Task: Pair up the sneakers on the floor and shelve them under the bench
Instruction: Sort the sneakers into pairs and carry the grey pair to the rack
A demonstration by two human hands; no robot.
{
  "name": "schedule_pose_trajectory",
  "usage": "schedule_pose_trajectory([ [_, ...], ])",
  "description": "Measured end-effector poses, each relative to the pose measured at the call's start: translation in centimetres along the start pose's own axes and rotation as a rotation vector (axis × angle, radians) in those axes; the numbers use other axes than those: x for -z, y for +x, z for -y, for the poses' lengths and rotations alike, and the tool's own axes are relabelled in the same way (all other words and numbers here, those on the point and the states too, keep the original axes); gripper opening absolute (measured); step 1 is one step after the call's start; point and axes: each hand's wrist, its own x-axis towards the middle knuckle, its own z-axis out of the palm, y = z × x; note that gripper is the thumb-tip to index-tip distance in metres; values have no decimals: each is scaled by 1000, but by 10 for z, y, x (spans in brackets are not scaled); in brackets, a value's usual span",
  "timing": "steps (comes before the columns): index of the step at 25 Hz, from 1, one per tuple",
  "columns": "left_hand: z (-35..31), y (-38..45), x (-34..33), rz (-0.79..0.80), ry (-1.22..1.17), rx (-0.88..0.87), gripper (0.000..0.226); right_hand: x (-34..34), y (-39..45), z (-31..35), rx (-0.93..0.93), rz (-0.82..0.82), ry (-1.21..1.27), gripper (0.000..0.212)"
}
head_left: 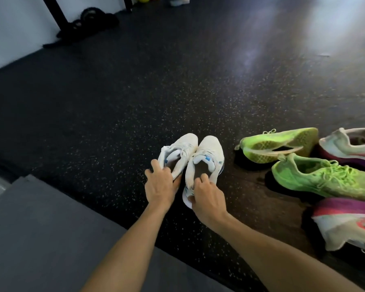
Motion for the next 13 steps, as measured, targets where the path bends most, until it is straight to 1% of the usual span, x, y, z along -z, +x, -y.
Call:
schedule_pose_trajectory([
  [3,0,-6,-16,70,-4,-16,51,-17,-1,-4,29,27,-2,21],
  [6,13,-5,-15,77,-4,-141,49,-17,2,-16,94,87,17,22],
  [7,19,-1,-11,65,-18,-179,49,-13,3,-21,112,121,43,22],
  [9,25,8,0,21,-80,-200,50,1,6,-31,126,162,105,27],
  [11,17,20,12,-49,-135,-204,47,20,7,-42,116,146,119,34],
  [13,-2,32,26,-108,-171,-214,42,40,7,-52,127,102,80,38],
])
